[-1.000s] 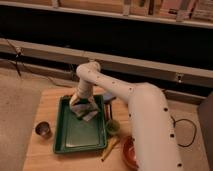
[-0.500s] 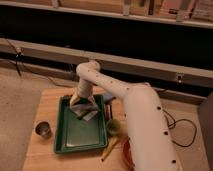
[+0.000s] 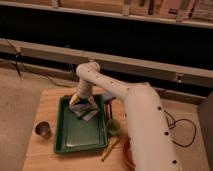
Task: Wipe table surface with sponge
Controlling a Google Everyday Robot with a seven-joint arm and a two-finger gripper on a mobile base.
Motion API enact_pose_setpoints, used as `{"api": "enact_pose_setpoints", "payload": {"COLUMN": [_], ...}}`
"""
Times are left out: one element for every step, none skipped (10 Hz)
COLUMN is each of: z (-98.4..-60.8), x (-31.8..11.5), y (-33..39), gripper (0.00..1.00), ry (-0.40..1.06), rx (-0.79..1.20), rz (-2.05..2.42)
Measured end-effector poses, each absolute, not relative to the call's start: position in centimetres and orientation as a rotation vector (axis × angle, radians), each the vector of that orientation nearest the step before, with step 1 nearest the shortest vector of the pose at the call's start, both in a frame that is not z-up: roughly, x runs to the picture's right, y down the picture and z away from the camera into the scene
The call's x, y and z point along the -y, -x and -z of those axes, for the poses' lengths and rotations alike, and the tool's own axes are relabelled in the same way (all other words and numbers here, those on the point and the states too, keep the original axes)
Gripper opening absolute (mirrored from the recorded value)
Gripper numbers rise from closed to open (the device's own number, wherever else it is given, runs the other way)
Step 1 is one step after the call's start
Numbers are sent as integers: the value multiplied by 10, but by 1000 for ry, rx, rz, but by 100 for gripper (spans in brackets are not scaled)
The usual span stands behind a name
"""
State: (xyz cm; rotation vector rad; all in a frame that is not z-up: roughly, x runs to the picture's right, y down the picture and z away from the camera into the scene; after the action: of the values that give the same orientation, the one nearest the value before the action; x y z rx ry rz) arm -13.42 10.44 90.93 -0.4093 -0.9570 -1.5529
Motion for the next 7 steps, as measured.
{"api": "enact_pose_setpoints", "payload": {"z": [-909,-909,-909,-909,-909,-908,-908], "x": [-105,-107,-108,-108,-108,-108,-108], "y": [134,134,134,135,135,135,134], "gripper": [71,61,48,41,28,19,11], "ry": [411,413,414,414,414,414,414], "rx": [961,965,968,969,969,970,971], "rz": [1557,1561,1565,1567,1568,1569,1569]}}
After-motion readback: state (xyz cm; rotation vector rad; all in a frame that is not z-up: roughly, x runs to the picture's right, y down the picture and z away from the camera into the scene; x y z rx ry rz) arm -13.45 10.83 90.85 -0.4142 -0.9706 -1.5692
